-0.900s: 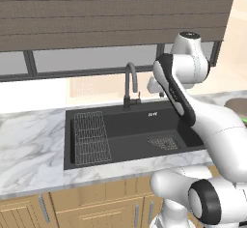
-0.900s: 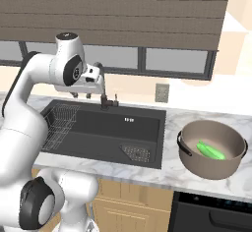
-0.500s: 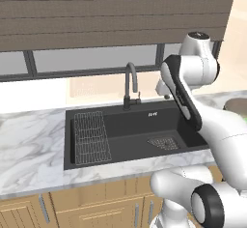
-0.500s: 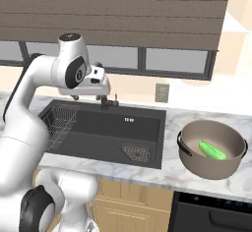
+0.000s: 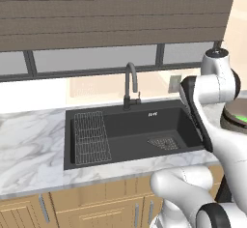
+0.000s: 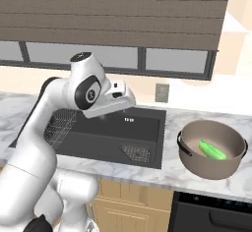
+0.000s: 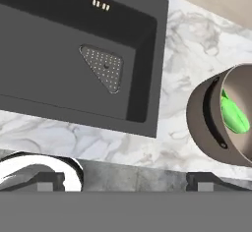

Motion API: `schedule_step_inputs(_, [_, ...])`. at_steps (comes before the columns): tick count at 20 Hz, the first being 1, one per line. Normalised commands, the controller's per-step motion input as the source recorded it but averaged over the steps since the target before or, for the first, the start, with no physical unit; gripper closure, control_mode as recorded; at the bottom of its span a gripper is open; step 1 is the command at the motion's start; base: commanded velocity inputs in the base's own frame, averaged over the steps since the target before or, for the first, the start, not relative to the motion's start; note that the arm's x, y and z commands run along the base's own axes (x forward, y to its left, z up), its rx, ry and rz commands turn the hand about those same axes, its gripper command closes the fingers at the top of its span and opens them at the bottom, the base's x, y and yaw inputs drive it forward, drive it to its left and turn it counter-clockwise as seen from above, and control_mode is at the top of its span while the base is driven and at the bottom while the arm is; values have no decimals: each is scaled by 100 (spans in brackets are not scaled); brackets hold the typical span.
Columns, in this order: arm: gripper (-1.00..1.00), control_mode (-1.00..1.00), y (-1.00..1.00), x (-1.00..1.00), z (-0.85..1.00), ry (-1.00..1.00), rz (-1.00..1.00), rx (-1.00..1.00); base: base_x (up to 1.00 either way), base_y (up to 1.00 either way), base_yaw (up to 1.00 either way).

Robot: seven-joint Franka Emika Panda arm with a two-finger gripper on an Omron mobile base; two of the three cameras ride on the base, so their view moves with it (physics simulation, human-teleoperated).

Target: Dump the corn from the pot into the sink. Then turn on the water and wash the corn. Then turn off the water and put the corn back in the pot.

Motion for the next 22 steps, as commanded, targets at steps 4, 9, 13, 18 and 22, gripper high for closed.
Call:
schedule_step_inputs(4, [-100, -100, -100, -2, -27, 0, 0, -18, 0, 0, 0])
schedule_step_inputs(9, [-100, -100, -99, 3, -4, 0, -11, -5, 0, 0, 0])
schedule_step_inputs(13, [-100, -100, -93, 45, -9, 0, -23, 0, 0, 0, 0])
schedule_step_inputs(18, [-100, -100, -60, 54, -45, 0, -10, 0, 0, 0, 0])
schedule_step_inputs(22, [-100, -100, -56, 57, -40, 0, -2, 0, 0, 0, 0])
